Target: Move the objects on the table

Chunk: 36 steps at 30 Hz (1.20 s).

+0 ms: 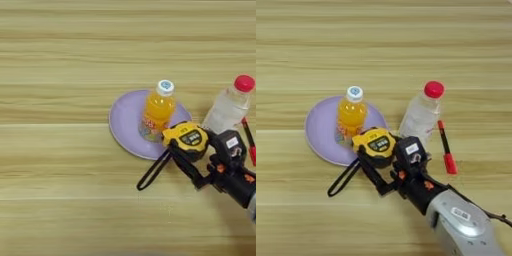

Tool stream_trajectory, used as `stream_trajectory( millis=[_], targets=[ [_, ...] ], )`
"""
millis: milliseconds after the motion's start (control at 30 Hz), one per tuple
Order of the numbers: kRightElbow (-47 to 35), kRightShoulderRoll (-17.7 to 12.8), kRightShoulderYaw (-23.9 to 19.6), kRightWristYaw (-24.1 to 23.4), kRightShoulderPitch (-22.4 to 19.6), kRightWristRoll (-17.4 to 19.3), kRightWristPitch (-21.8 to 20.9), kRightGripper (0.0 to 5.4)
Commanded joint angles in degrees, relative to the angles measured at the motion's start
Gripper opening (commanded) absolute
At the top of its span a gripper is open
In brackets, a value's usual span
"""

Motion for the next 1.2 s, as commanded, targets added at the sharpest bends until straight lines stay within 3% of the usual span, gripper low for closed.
stream_trajectory(
  millis=[33, 533, 1200],
  targets=[
    [-1.0, -0.8, -2.4, -0.6, -1.5, 0.8, -4.0, 4.29],
    [4.5, -1.4, -11.6, -1.3, -0.9, 1.0, -5.9, 4.29],
    [18.0, -5.5, -21.0, -2.9, -8.8, -0.4, -9.5, 4.29]
  ],
)
